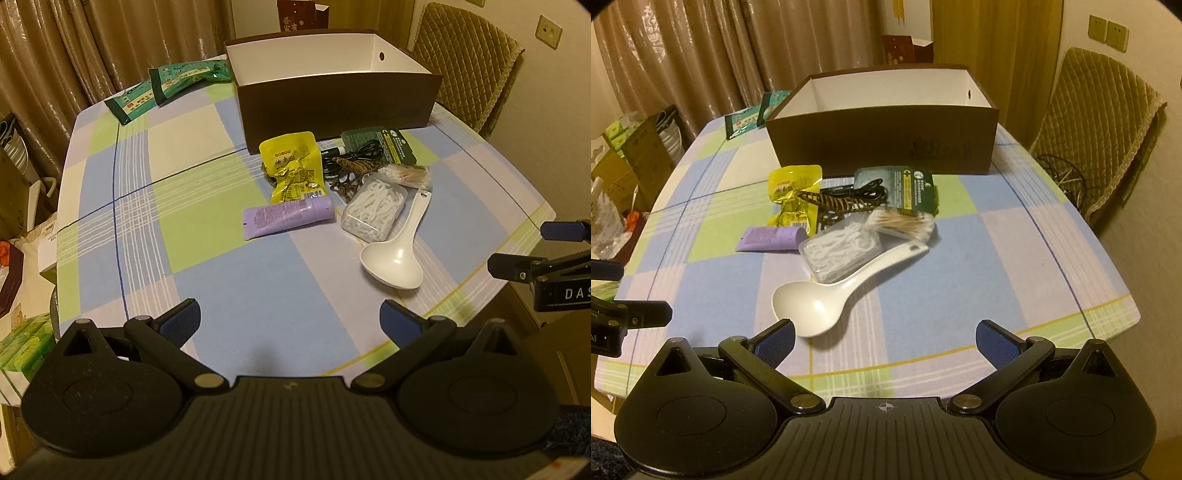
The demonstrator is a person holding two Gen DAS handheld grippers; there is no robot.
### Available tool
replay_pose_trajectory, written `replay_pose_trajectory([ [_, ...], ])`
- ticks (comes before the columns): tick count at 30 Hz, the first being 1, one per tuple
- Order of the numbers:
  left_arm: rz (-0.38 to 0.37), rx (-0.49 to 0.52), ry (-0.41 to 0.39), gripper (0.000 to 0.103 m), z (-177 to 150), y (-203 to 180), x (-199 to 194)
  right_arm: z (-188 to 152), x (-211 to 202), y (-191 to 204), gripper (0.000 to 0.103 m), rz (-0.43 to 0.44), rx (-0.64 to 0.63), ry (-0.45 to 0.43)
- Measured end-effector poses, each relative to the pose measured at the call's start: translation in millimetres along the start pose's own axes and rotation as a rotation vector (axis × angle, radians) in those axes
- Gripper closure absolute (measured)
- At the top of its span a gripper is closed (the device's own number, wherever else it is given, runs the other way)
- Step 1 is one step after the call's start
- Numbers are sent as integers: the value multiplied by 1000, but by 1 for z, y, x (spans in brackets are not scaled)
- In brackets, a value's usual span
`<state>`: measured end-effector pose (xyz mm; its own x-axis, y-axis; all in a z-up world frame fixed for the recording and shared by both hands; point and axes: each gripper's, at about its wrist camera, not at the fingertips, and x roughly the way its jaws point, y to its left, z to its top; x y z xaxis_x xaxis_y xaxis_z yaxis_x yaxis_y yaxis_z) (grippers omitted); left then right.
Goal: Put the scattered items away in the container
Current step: 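Move both tools toward the scattered items in front of the box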
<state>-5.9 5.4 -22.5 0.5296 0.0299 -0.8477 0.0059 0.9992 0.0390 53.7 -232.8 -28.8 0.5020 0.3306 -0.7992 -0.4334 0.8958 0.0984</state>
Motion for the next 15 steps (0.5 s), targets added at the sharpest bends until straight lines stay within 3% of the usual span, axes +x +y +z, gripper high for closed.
replay_pose_trajectory([
  [15,7,-7,7,1,-3,-3,0,-3,2,-2,2,4,0,12],
])
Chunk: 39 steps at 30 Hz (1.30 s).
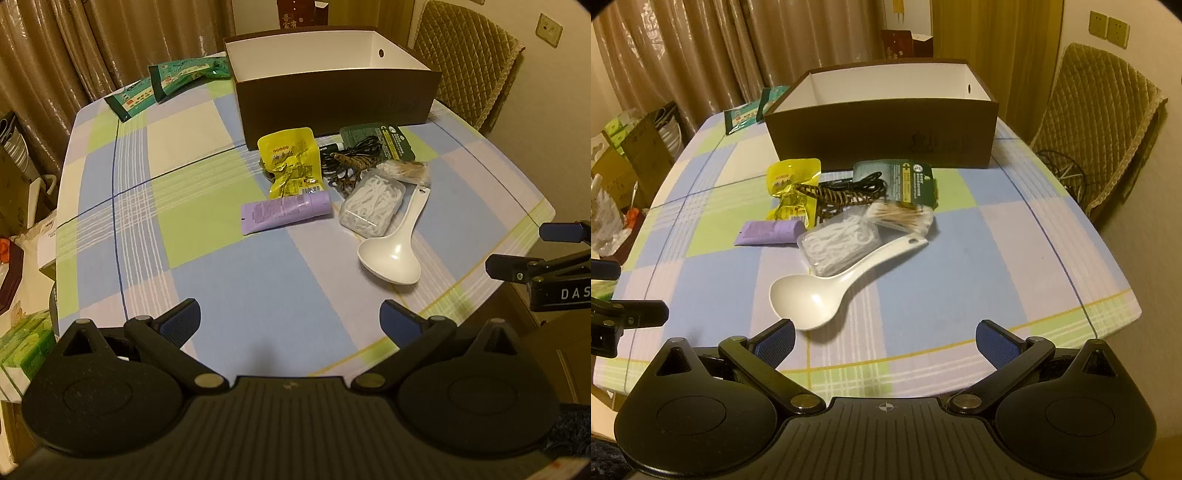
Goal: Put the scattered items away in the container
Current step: 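Move both tools toward the scattered items in front of the box, then grasp the white ladle handle with the right tool while the left tool approaches the purple tube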
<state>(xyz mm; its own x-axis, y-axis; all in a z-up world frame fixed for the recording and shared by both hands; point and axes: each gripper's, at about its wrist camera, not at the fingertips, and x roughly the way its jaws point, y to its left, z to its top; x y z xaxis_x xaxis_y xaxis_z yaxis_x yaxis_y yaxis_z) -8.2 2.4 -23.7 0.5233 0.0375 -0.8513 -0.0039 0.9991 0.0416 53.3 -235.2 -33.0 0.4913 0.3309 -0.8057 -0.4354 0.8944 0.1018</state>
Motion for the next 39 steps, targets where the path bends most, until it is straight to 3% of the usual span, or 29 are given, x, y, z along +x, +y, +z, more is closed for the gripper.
replay_pose_trajectory([
  [12,-8,-18,28,1,2,2,2,-1,4,-11,2,19,62,24],
  [19,-61,-44,54,1,2,6,7,-1,11,-19,2,67,116,60],
  [29,-36,-47,34,1,6,17,19,5,7,-34,2,119,219,-122],
  [39,-42,-50,32,1,16,22,31,12,32,-40,2,203,257,-26],
])
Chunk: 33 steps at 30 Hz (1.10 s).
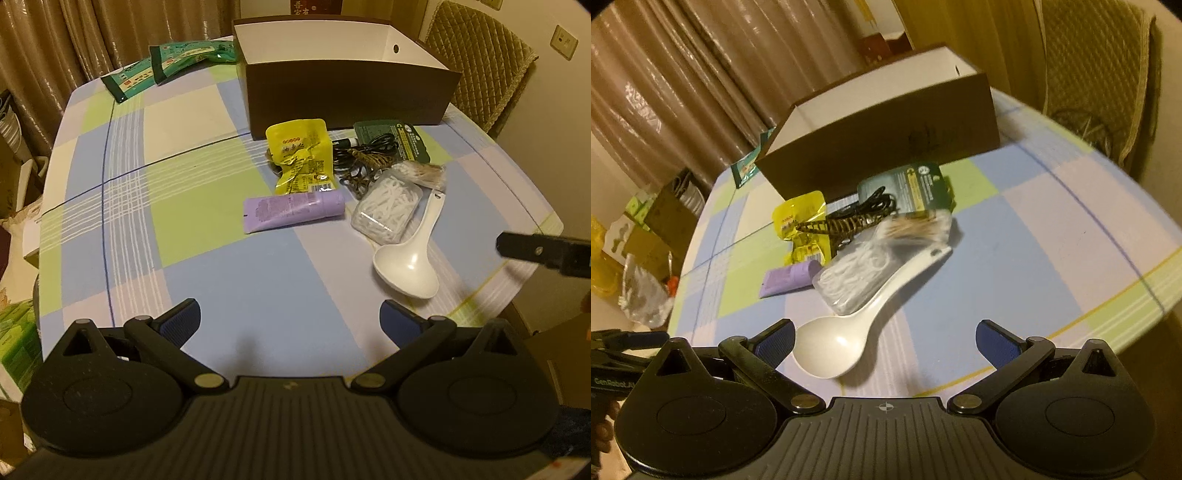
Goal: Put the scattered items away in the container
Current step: 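Grasp the white ladle handle with the right tool while the left tool approaches the purple tube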
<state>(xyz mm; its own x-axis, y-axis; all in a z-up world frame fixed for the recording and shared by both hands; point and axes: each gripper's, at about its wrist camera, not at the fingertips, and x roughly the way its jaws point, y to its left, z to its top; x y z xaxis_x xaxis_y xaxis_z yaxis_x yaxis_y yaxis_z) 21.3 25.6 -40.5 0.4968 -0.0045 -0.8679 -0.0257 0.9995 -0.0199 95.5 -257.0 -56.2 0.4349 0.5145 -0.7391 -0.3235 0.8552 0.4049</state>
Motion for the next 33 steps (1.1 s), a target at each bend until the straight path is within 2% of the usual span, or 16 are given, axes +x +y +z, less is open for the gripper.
replay_pose_trajectory([
  [3,-2,-1,-1,1,4,1,5,4,7,-7,4,31,36,17],
  [5,-4,-7,5,1,6,3,9,6,13,-12,41,64,64,30],
  [6,-5,-9,9,1,8,4,12,7,18,-14,52,75,80,45],
  [8,4,-3,11,1,10,4,16,9,27,-19,58,105,119,66],
  [11,14,11,20,1,12,5,23,12,39,-25,66,135,169,92],
  [20,20,-14,46,1,20,11,42,24,65,-51,75,195,328,127],
  [30,44,-43,73,1,25,18,53,25,93,-63,79,222,452,137],
  [33,49,-50,79,1,24,20,54,20,99,-69,96,247,497,140],
])
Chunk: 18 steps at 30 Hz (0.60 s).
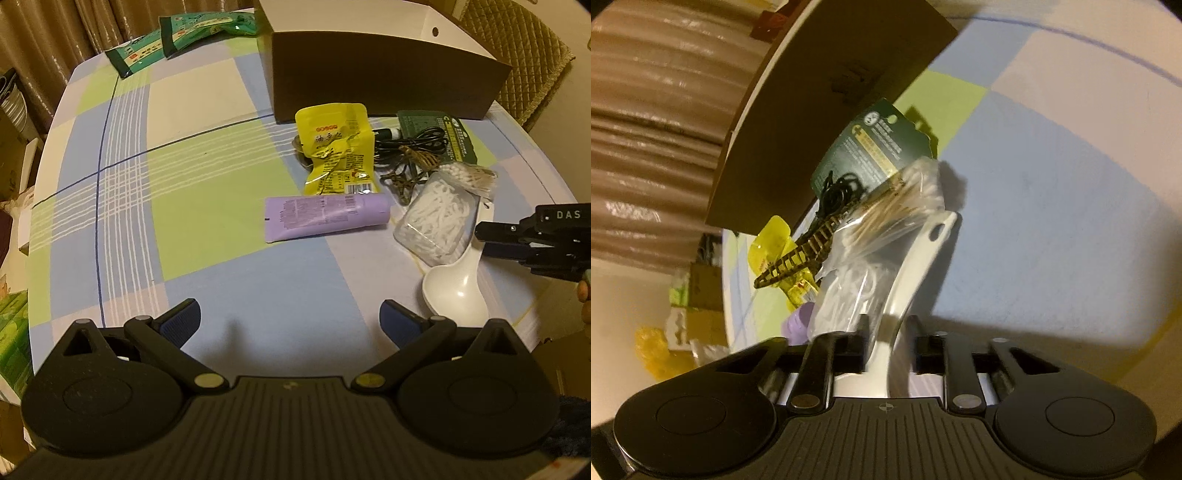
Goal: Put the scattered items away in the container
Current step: 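Grasp the white ladle handle with the right tool while the left tool approaches the purple tube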
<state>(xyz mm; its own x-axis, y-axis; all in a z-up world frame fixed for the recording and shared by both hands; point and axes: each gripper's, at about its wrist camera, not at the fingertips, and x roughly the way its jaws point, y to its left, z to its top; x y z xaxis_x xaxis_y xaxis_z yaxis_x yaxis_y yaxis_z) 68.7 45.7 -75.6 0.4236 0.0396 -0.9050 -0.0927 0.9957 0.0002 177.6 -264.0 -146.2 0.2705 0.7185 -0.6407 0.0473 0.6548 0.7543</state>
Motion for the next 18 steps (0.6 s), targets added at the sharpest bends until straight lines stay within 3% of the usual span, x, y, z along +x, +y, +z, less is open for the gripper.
replay_pose_trajectory([
  [8,1,-9,14,1,-1,1,4,0,-17,-8,103,13,40,-46],
  [18,-20,21,8,1,5,-5,11,12,-66,-28,103,-93,73,-189],
])
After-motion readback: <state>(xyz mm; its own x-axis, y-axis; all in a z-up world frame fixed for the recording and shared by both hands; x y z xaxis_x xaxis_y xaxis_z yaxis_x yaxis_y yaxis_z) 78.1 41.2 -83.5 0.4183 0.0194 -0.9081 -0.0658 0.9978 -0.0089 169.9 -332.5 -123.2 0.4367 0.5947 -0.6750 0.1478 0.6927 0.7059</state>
